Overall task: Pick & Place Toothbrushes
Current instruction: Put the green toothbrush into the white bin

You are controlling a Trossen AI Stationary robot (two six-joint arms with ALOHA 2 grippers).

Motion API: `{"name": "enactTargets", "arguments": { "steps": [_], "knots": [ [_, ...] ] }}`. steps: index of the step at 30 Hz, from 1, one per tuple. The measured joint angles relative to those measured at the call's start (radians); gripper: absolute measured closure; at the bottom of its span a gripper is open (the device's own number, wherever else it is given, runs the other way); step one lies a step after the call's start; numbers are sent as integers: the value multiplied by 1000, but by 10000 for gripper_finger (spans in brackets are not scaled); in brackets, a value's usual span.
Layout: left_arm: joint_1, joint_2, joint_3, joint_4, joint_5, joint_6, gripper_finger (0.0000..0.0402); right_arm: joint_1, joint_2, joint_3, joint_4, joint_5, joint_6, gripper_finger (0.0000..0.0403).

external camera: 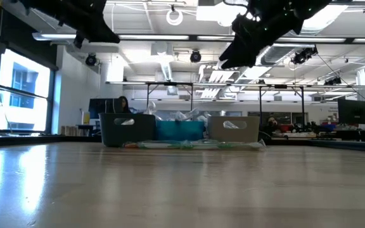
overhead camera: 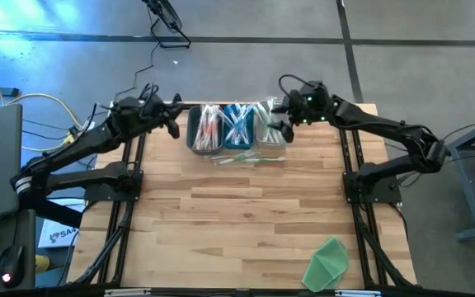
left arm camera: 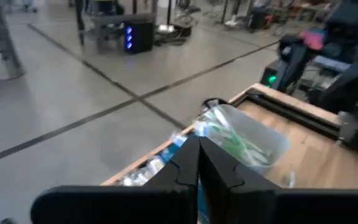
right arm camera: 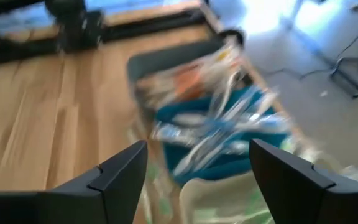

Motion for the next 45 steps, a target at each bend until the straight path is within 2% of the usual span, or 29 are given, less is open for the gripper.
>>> {"name": "enactTargets", "arguments": {
  "steps": [6, 13, 21, 26, 39, 45],
  "knots": [
    [-5, -57, -79, 60, 1, -3, 396, 42, 69, 0, -97, -13, -70, 153],
    [-4, -57, -82, 71, 2, -3, 396, 106, 112, 0, -155, 12, -98, 169],
    [-4, -57, -82, 68, 2, -1, 396, 194, 129, 0, -208, 108, -184, 170],
    [-4, -57, -82, 66, 2, -1, 396, 216, 146, 0, -241, 116, -177, 170],
    [-4, -57, -82, 63, 2, -1, 396, 253, 292, 0, -305, 127, -185, 170],
    [-4, -57, -82, 63, 2, -1, 396, 272, 361, 0, -292, 204, -189, 170]
  ]
}}
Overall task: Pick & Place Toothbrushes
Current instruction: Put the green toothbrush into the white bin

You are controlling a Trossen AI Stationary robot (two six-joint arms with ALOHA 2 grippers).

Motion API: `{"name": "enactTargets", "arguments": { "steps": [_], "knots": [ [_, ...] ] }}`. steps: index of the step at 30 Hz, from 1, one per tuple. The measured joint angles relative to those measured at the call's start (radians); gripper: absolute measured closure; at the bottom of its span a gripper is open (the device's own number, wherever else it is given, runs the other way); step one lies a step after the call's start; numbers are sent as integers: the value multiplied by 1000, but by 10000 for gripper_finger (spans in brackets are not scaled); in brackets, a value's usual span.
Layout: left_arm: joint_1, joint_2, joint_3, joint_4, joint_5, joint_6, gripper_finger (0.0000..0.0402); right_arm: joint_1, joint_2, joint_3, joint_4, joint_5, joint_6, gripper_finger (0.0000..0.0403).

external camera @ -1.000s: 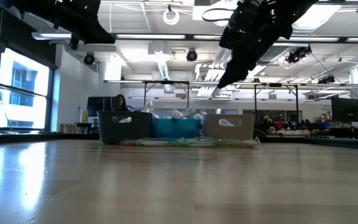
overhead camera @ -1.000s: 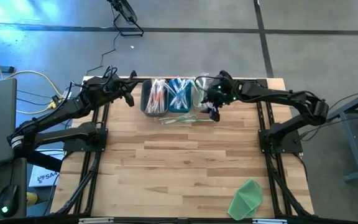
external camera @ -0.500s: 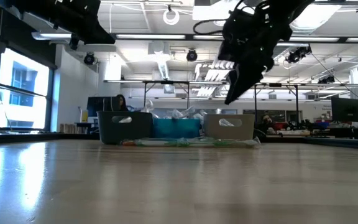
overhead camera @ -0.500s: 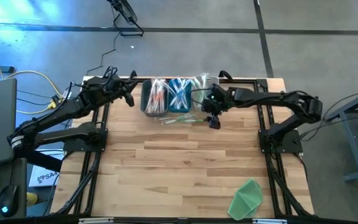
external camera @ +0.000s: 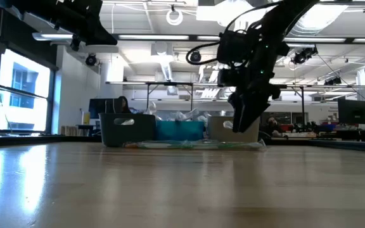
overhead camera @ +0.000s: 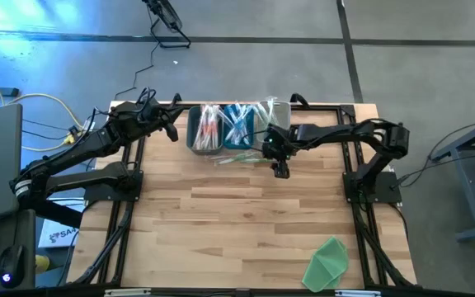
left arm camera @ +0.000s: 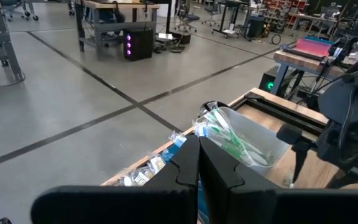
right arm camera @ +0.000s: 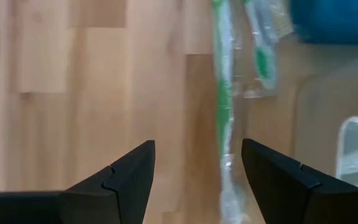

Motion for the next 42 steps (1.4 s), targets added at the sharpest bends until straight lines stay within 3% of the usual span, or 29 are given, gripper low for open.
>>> {"name": "enactTargets", "arguments": {
  "steps": [6, 16, 35, 42],
  "knots": [
    [0, 0, 0, 0, 0, 0, 396, 6, 45, 0, 47, 68, 5, 170],
    [0, 0, 0, -1, 0, 0, 396, 7, 108, -1, 76, 71, 3, 180],
    [0, 0, 0, -16, 0, 0, 396, 14, 110, 0, 65, 47, 3, 313],
    [0, 0, 0, -16, 0, 0, 396, 39, 110, 0, 62, 122, 9, 371]
  ]
}}
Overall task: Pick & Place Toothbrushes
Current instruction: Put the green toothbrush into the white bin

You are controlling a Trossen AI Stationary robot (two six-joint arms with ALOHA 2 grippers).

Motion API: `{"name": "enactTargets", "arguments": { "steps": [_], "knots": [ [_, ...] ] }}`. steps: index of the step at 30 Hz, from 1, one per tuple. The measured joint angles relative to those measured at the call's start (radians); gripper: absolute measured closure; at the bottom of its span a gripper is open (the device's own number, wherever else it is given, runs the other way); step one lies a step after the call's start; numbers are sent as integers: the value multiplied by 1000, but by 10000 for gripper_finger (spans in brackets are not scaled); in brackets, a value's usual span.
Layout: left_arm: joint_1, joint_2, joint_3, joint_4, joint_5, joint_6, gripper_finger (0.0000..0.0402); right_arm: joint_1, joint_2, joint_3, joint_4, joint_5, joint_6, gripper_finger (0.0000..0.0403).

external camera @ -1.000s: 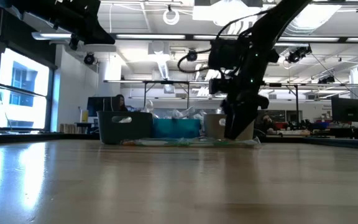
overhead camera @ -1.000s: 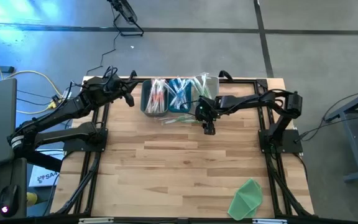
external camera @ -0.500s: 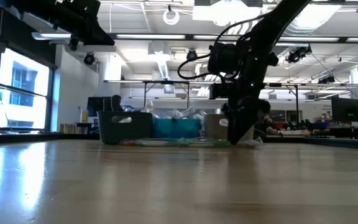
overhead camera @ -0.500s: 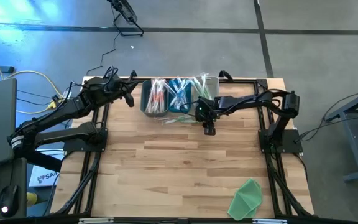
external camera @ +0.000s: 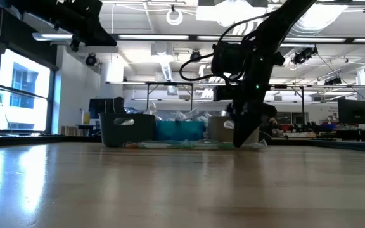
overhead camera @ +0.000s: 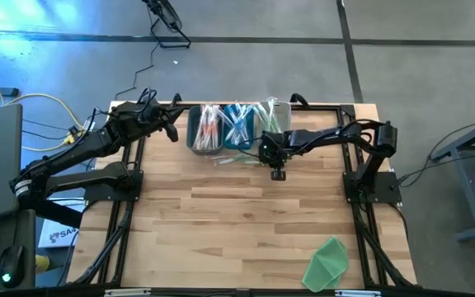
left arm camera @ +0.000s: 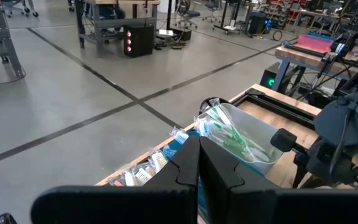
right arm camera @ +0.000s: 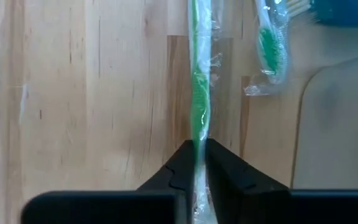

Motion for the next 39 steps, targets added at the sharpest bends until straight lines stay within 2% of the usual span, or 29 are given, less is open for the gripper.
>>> {"name": "enactTargets", "arguments": {
  "steps": [2, 7, 17, 26, 39],
  "knots": [
    [0, 0, 0, 0, 0, 0, 396, 8, 0, 0, 0, 16, -3, 389],
    [0, 0, 0, 0, 0, 0, 396, 29, -48, 0, -6, 43, -5, 399],
    [0, 0, 0, 0, 0, 0, 396, 35, -245, 0, -19, 54, 2, 400],
    [0, 0, 0, 0, 0, 0, 396, -7, -419, 0, -12, 87, 123, 400],
    [0, 0, 0, 1, 0, -6, 396, -86, -558, 0, 15, 106, 252, 400]
  ]
}}
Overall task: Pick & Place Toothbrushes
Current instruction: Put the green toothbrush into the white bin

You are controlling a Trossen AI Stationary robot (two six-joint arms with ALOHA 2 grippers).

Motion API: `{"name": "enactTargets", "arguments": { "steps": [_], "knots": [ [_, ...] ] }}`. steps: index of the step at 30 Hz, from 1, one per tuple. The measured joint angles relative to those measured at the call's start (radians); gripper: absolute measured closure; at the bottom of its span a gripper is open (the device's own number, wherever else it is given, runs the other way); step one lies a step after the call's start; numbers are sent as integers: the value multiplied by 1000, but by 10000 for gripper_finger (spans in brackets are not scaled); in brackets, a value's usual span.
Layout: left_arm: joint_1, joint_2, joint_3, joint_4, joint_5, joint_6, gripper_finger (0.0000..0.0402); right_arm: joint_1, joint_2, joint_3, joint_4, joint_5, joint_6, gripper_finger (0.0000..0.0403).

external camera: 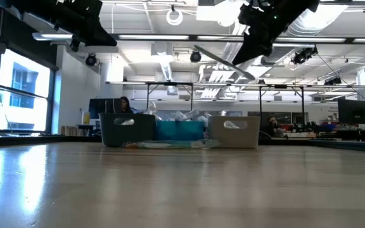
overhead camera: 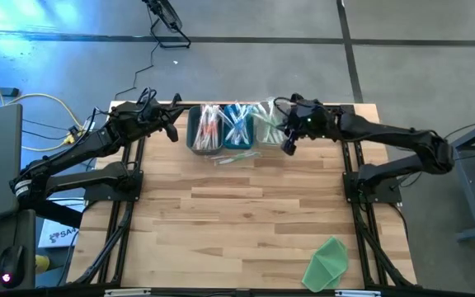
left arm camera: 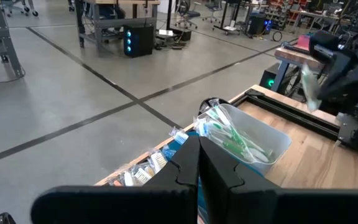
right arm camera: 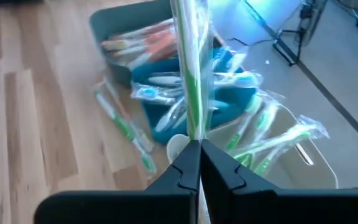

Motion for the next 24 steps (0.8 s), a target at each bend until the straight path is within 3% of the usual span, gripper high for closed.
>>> {"name": "enactTargets", "arguments": {
  "steps": [6, 16, 24],
  "knots": [
    [0, 0, 0, 0, 0, 0, 396, -46, -9, 0, -1, -6, 67, 400],
    [0, 0, 0, 0, 0, 3, 396, -126, -9, 0, -1, -133, 221, 400],
    [0, 0, 0, 0, 0, 3, 396, -170, 27, 0, 62, -137, 325, 400]
  ]
}}
